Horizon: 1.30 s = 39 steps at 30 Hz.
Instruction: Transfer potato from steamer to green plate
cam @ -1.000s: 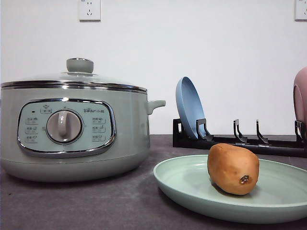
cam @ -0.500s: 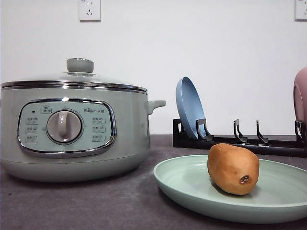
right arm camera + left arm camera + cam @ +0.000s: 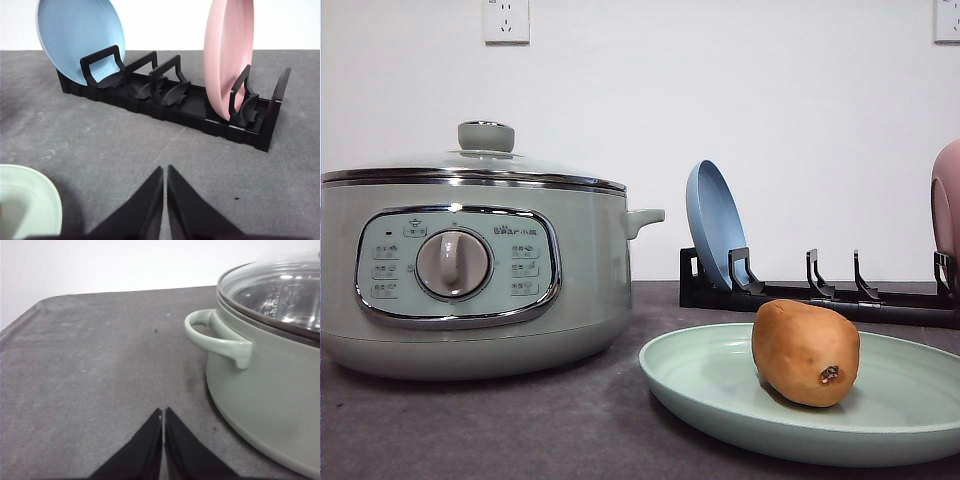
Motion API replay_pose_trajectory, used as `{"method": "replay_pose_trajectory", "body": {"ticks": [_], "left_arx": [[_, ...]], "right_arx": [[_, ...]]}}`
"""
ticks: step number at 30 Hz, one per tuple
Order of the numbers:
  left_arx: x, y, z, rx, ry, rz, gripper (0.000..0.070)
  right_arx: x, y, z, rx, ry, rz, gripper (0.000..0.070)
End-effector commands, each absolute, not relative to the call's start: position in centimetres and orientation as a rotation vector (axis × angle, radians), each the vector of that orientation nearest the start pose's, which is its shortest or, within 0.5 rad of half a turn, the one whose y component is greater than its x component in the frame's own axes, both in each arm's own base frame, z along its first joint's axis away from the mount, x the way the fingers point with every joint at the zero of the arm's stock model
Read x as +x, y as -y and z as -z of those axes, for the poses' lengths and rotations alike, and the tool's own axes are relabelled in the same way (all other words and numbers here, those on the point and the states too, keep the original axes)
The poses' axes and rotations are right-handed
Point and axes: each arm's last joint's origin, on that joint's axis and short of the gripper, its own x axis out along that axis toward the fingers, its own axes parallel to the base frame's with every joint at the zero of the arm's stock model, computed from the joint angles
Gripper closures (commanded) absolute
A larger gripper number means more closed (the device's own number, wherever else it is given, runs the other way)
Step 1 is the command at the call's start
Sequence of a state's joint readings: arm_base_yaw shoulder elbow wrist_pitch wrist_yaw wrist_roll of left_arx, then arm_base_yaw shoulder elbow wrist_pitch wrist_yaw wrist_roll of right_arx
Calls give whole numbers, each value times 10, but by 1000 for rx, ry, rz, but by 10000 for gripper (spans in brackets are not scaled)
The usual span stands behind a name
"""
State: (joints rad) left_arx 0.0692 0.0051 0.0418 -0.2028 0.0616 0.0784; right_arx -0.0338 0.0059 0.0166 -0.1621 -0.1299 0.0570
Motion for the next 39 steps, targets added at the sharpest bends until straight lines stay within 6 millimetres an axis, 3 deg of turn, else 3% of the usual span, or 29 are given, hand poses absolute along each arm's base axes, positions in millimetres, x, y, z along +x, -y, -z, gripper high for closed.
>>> {"method": "replay_pose_trajectory", "body": {"ticks": [1, 8, 19, 39], "left_arx": [[94, -4, -157, 26, -162, 14, 700], [97, -1, -164, -16, -21, 19, 700], [95, 5, -149, -20, -180, 74, 700], [95, 5, -149, -27, -180, 79, 700]], "right_arx": [[96, 0, -152, 80, -152, -89, 700], [96, 0, -152, 80, -152, -89, 700], [96, 0, -152, 80, -152, -89, 700], [96, 0, -152, 80, -152, -89, 700]]}}
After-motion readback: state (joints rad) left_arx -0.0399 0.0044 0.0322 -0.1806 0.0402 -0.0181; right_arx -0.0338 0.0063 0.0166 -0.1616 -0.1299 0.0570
